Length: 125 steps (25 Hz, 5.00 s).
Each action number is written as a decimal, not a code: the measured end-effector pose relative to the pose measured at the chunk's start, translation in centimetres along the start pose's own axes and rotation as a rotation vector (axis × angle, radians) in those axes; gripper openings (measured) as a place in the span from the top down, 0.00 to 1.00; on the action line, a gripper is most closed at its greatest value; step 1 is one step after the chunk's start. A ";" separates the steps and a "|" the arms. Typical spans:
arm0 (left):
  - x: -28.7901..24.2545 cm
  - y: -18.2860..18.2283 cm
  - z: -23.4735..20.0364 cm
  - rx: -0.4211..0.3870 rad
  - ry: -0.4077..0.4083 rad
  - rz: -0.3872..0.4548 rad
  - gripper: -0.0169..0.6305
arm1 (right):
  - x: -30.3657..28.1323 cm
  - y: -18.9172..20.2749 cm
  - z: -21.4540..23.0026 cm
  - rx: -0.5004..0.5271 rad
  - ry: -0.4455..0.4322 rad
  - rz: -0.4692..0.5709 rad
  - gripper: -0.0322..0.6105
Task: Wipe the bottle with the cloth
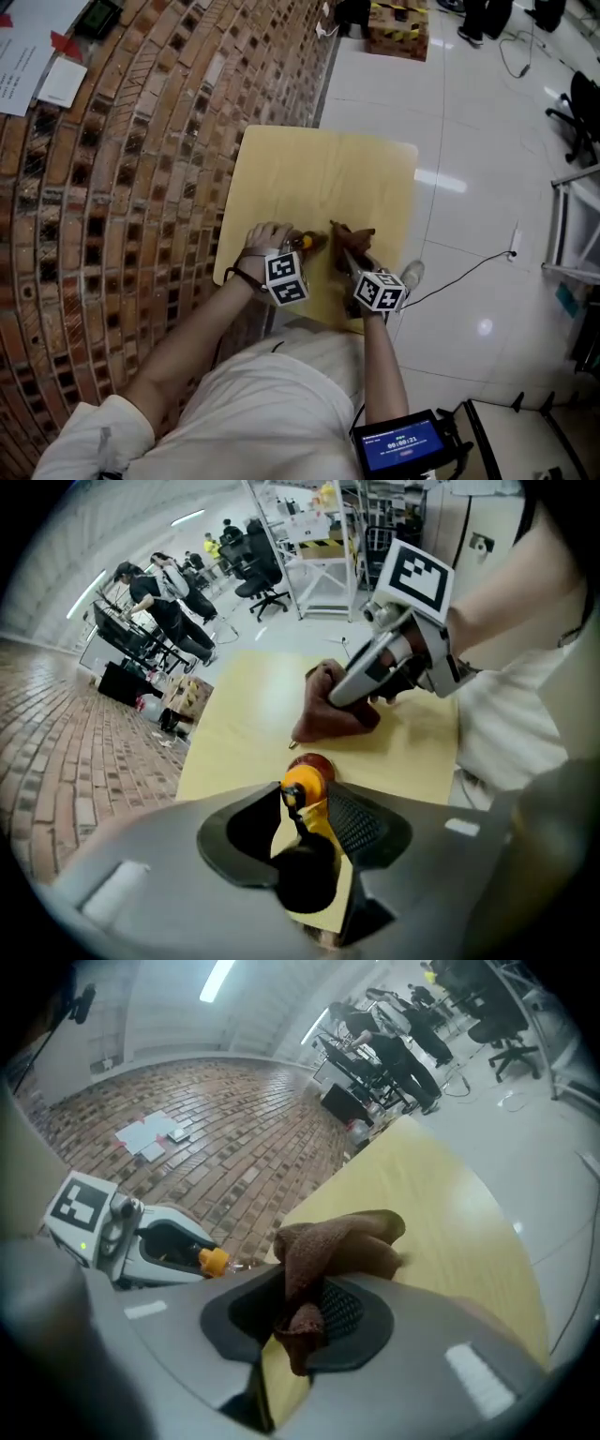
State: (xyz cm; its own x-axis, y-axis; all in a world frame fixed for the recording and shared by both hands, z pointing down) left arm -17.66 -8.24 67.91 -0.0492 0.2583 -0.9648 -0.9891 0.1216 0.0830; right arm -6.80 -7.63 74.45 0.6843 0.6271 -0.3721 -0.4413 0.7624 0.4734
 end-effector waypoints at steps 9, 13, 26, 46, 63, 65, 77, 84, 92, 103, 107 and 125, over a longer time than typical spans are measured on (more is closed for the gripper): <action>1.1 1.1 -0.6 0.110 0.013 0.114 0.66 | -2.9 2.1 -1.9 0.072 -0.002 -0.085 0.84; 1.8 0.9 -0.6 0.165 -0.021 0.172 0.65 | -2.5 2.0 -1.6 0.092 0.035 -0.083 0.84; 5.7 0.9 -2.0 0.459 -0.135 0.406 0.66 | 3.5 -0.8 -2.9 0.232 0.075 -0.066 0.84; 15.3 -2.1 -0.2 0.352 -0.439 0.773 0.76 | 18.2 -5.1 -4.6 0.317 0.273 0.051 0.84; 27.6 -9.4 16.0 0.742 -0.468 0.842 0.82 | 38.7 -7.3 -13.9 0.479 0.000 0.232 0.84; 28.4 -8.6 17.9 0.864 -0.459 0.846 0.82 | 40.6 -7.1 -15.0 0.473 -0.040 0.257 0.84; 31.1 -4.0 26.1 1.096 -0.442 0.813 0.87 | 46.1 -1.5 -22.1 0.647 -0.205 0.238 0.84; 32.6 0.0 27.3 1.062 -0.384 0.869 0.88 | 45.7 2.6 -26.3 0.705 -0.160 0.252 0.84; 31.8 7.8 31.5 1.030 -0.272 0.841 0.88 | 45.0 8.2 -28.5 0.631 0.003 0.322 0.84; 32.4 9.6 32.7 1.082 -0.316 0.830 0.89 | 45.9 11.3 -26.6 0.619 0.056 0.249 0.84; 33.3 8.0 30.0 1.083 -0.352 0.864 0.89 | 43.9 8.1 -27.9 0.674 -0.006 0.262 0.84; 32.2 1.5 35.2 1.096 -0.268 0.811 0.89 | 50.4 9.6 -22.5 0.577 0.058 0.270 0.84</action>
State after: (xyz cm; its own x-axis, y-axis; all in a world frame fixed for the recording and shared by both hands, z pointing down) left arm -15.82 33.96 45.74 -0.3996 0.7765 -0.4873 -0.0797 0.5001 0.8623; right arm 10.38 34.89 42.29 0.5531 0.8051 -0.2143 -0.1994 0.3776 0.9042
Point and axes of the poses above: the fingertips, and each gripper's own axes: x backward along the fingers, z to its right, y out of its underside, the point moved 2 cm from there along x, backward along the fingers
